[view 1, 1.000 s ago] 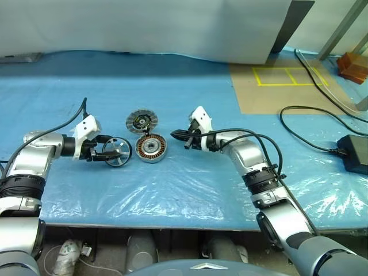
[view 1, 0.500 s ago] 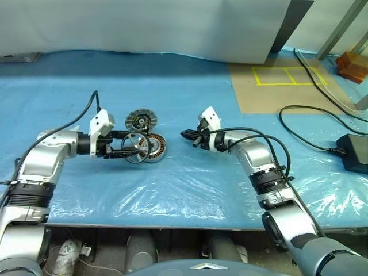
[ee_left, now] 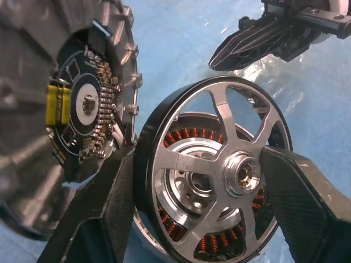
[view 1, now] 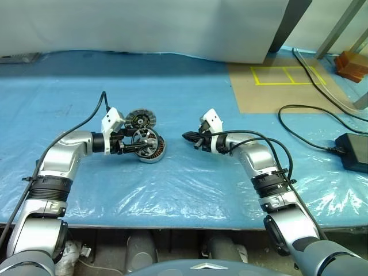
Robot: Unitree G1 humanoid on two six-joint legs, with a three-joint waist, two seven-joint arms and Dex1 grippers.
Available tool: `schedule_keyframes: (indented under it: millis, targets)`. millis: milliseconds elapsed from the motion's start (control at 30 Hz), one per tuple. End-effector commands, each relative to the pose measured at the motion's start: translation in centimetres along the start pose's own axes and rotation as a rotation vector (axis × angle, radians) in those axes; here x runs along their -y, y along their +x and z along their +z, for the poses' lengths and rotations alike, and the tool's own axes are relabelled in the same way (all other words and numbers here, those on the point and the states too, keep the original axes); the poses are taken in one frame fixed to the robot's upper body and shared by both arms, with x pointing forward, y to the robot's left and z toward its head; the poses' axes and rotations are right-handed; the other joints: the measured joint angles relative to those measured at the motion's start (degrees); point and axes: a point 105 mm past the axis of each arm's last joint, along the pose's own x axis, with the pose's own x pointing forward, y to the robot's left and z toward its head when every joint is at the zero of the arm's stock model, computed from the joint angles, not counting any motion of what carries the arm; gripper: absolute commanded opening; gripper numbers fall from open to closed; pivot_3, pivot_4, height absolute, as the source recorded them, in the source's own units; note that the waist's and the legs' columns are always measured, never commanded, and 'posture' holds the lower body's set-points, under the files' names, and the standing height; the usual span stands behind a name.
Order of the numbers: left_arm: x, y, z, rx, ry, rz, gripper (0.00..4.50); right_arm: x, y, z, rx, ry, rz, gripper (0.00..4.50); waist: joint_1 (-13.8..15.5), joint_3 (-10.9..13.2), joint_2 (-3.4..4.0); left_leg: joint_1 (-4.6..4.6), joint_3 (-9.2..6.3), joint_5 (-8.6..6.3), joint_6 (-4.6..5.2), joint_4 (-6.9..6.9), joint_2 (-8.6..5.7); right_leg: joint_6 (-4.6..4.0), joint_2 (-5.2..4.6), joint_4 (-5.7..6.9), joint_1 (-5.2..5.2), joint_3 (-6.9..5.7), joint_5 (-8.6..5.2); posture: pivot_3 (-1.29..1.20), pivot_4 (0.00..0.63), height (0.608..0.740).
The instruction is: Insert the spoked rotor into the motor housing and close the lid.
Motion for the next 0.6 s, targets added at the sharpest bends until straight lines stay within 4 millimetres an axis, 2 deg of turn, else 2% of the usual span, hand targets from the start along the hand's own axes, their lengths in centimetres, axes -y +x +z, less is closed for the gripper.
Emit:
schedule_keyframes:
  millis: [33,267,367,400,600]
  targets:
    - [0.1,-0.3,0.2,-0.047,0.027,-0.02,3.42,-0.1,-0.4,1.3,0.045,-0.023,-0.003,0.0,0.0,0.0,0.0,0.0,0.0,0.0,0.0,0.0,0.0,0.0,0.0,0.0,0.0,0.0,0.0,0.0,0.15,0.74]
    - [-0.2,0.0,-0.6,-0.112,0.04,-0.013,3.42,0.0,-0.5,1.0,0.039,-0.019,-0.016,0.0,-0.03,0.0,0.0,0.01,0.0,0.0,0.0,-0.01,0.0,0.0,0.0,0.0,0.0,0.01,0.0,0.0,0.15,0.74]
    - [-0.4,0.1,-0.6,-0.111,0.051,0.0,4.03,-0.1,-0.4,0.9,0.038,-0.016,-0.017,0.0,-0.06,0.0,0.0,0.03,0.0,0.0,0.0,0.0,0.0,0.0,0.0,0.01,0.01,0.02,0.0,0.0,0.15,0.74]
    - [-0.4,0.2,-0.5,-0.109,0.048,-0.001,4.37,-0.1,-0.4,0.8,0.037,-0.014,-0.017,0.0,-0.06,0.0,0.0,0.03,0.0,0.0,0.0,0.0,0.0,0.0,0.0,0.01,0.01,0.02,0.0,0.0,0.15,0.74]
    - [0.2,0.1,1.3,-0.042,0.068,-0.023,4.46,-0.4,-0.2,0.4,0.034,-0.004,-0.01,0.0,0.0,0.0,0.0,0.02,0.0,0.0,0.0,0.0,-0.01,0.0,0.0,0.0,0.01,0.01,0.0,0.0,0.15,0.74]
